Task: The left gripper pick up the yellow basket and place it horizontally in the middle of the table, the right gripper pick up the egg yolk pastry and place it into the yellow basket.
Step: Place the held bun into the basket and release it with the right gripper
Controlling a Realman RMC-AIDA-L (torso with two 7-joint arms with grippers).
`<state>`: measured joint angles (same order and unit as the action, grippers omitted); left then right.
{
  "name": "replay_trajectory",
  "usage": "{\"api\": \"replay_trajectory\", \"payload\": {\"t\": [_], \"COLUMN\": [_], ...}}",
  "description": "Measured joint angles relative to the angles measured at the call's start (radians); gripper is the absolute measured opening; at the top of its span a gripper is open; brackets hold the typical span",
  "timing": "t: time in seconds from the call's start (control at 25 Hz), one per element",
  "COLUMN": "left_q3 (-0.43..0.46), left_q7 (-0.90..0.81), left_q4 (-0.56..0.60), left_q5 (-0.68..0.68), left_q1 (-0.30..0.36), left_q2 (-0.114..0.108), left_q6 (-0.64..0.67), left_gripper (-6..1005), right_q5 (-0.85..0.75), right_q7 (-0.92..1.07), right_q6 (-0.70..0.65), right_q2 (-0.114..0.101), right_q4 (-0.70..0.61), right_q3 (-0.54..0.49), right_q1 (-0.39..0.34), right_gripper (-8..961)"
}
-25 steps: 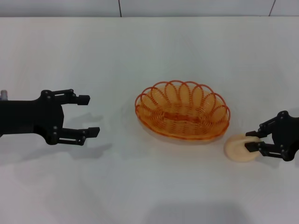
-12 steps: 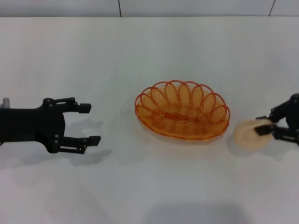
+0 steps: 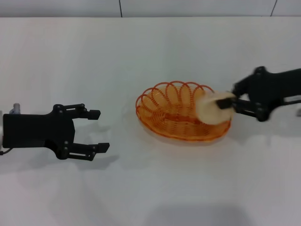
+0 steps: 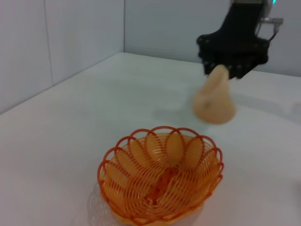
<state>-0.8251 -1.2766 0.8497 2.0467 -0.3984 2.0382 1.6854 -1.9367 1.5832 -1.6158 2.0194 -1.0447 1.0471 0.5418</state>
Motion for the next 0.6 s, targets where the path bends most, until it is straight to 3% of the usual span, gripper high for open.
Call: {"api": "replay_trajectory", "payload": {"t": [0.16,0.24,0.6], "left_q3": [0.0,0.0,0.0], "left_q7": [0.0,0.0,-0.006], "left_q4": [-0.001,-0.001,-0.002], "left_q5": [0.007,0.009,0.01], "left_q1": [0.0,0.0,-0.006], "left_q2": [0.006,0.008,0.011], "left_q6": [-0.001,-0.003,-0.003], "left_gripper": [865,865,864], "right_q5": [0.064,0.109,0.253], "right_q7": [0.001,-0.004,-0.038], "right_q6": [0.147,0.276,0.485], "right_q2": [0.002,0.003,0.004], "right_q4": [0.023,0.051,0.118], "right_q3": [0.123,0.238,0.383], "right_q1": [-0.006,-0.006,-0.009], "right_gripper": [55,54,76]}}
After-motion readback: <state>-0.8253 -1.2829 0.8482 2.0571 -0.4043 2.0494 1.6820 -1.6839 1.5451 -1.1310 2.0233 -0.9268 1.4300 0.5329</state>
